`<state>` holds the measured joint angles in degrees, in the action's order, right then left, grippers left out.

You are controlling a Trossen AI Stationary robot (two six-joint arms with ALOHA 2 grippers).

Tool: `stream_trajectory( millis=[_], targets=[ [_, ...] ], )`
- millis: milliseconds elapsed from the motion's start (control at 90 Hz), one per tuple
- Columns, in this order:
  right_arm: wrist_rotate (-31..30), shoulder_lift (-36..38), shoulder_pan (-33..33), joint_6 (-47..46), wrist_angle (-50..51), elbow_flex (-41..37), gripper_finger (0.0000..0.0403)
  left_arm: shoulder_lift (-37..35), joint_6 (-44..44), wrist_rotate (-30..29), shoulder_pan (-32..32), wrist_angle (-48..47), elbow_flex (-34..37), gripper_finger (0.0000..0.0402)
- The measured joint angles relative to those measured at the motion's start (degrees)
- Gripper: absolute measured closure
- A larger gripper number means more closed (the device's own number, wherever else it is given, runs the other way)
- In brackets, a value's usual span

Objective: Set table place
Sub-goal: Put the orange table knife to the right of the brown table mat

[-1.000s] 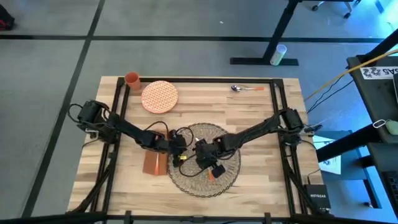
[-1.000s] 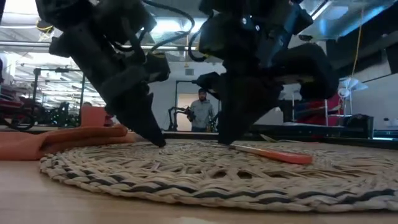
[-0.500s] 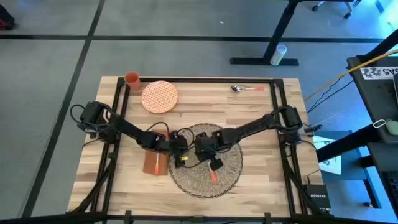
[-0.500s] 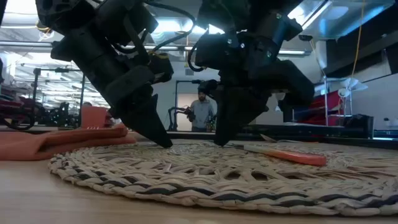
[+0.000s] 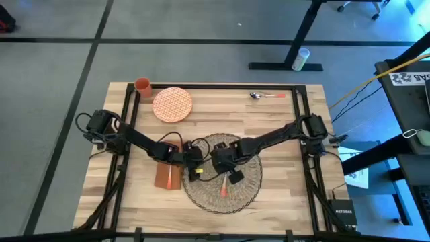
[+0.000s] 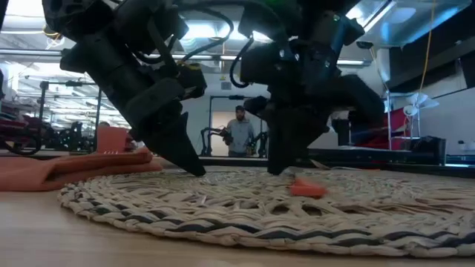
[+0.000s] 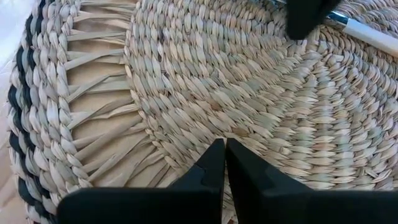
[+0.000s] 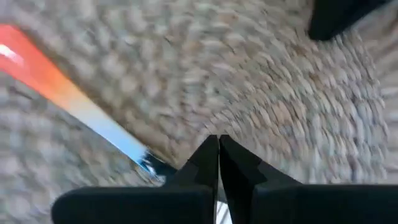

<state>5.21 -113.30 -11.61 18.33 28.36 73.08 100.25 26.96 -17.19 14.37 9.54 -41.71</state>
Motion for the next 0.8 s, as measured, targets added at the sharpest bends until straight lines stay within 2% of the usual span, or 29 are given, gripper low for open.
stream_trajectory(
  millis=[500,800],
  targets=[
    [2.03,-0.76,-2.29,-0.33,1.18,0.1,0.0403,0.0,1.33,-0.2,0.0,-1.22,-0.02,0.0401],
    [5.9,-0.46,-4.79,0.06,-0.52,-0.02,0.0403,0.0,1.35,-0.8,0.02,-1.57,0.0,0.0401]
  ],
)
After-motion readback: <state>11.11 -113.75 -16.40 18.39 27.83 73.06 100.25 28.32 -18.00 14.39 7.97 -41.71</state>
